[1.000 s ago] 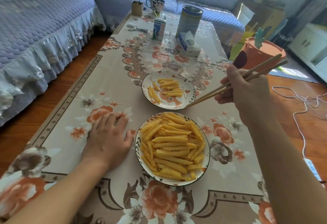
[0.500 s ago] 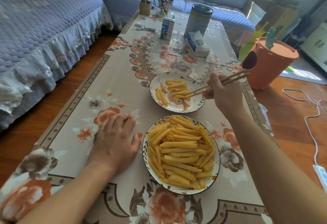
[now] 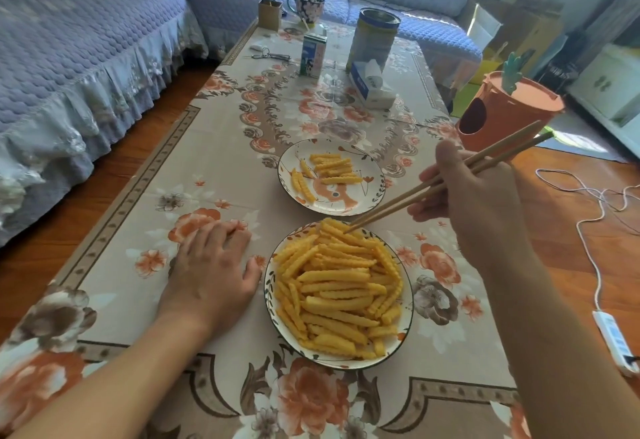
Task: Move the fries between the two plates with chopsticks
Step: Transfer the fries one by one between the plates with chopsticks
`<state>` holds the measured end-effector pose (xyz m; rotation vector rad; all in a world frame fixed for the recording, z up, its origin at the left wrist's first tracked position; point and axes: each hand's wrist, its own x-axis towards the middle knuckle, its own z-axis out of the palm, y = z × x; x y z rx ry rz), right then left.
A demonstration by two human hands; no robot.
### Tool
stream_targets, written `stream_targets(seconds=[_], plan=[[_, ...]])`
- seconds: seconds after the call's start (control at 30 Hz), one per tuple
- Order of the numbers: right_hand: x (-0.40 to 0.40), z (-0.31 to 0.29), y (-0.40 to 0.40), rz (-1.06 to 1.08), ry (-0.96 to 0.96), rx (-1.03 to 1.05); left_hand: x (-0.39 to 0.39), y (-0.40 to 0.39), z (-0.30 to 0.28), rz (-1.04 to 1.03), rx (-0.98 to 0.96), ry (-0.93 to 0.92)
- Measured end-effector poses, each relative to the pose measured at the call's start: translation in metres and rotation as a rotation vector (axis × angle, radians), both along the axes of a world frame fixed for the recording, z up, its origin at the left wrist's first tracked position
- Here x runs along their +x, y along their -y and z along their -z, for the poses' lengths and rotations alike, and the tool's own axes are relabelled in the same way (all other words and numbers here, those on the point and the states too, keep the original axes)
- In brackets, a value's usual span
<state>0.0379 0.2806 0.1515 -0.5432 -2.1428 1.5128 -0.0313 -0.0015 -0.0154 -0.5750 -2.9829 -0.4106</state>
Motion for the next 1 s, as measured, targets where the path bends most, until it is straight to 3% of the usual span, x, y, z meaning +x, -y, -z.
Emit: stream_targets(seconds=[0.2, 0.4, 0.73, 1.0], plan=[[0.013, -0.002, 0.005, -0.011, 0.016, 0.077, 0.001, -0.001, -0.002, -0.003, 0.004, 0.006], [0.000, -0.011, -0.012, 0.080, -0.141, 0.084, 0.001, 0.000, -0.001, 0.000, 0.001, 0.001], [-0.082, 0.046, -0.021, 0.034, -0.029, 0.113, 0.000, 0.001, -0.001, 0.007, -0.001, -0.003], [-0.081, 0.052, -0.025, 0.071, 0.028, 0.151, 0.000, 0.001, 0.001, 0.005, 0.007, 0.003]])
